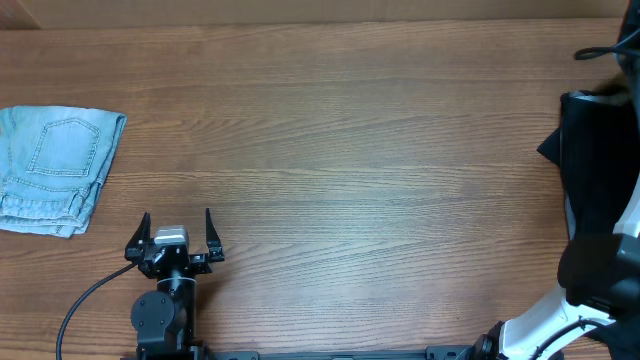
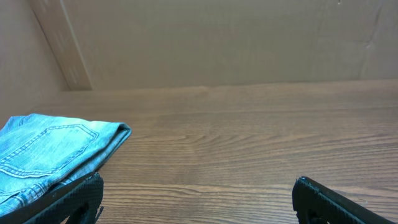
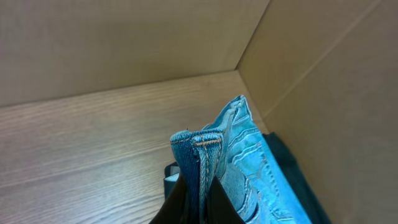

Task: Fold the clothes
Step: 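Lift the jeans with the right gripper and drag them leftward across table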

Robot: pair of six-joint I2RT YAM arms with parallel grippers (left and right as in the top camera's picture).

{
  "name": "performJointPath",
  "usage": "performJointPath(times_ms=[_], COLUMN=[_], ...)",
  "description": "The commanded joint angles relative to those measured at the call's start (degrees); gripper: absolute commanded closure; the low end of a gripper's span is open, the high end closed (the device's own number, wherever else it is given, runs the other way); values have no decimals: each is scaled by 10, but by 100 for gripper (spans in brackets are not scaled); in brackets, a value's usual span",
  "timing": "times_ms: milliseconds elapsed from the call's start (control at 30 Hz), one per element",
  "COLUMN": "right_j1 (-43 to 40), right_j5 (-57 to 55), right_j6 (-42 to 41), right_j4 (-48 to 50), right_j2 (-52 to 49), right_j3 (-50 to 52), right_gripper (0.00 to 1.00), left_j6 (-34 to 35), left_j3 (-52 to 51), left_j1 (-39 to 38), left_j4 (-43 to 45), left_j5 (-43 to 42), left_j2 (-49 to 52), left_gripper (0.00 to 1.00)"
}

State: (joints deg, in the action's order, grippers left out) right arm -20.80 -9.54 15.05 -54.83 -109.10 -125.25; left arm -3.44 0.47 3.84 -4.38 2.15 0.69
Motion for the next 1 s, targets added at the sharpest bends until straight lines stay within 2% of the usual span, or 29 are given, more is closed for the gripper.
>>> performJointPath(times_ms=[0, 333, 733, 967], right_j1=[12, 52, 228, 316], right_j5=[-7, -8, -8, -1], right_j6=[-5, 2, 34, 34], right_j4=[14, 3, 96, 154], right_j2=[43, 43, 43, 39], right_j3=[-66, -206, -278, -282], right_gripper=[96, 96, 96, 96], left_j6=[-11, -11, -11, -11], left_j3=[-2, -2, -2, -2], left_j1=[3, 3, 3, 3], left_j4=[1, 1, 1, 1], left_j5=[-3, -3, -3, -3], left_j2=[-4, -4, -4, -4], left_gripper=[0, 0, 0, 0])
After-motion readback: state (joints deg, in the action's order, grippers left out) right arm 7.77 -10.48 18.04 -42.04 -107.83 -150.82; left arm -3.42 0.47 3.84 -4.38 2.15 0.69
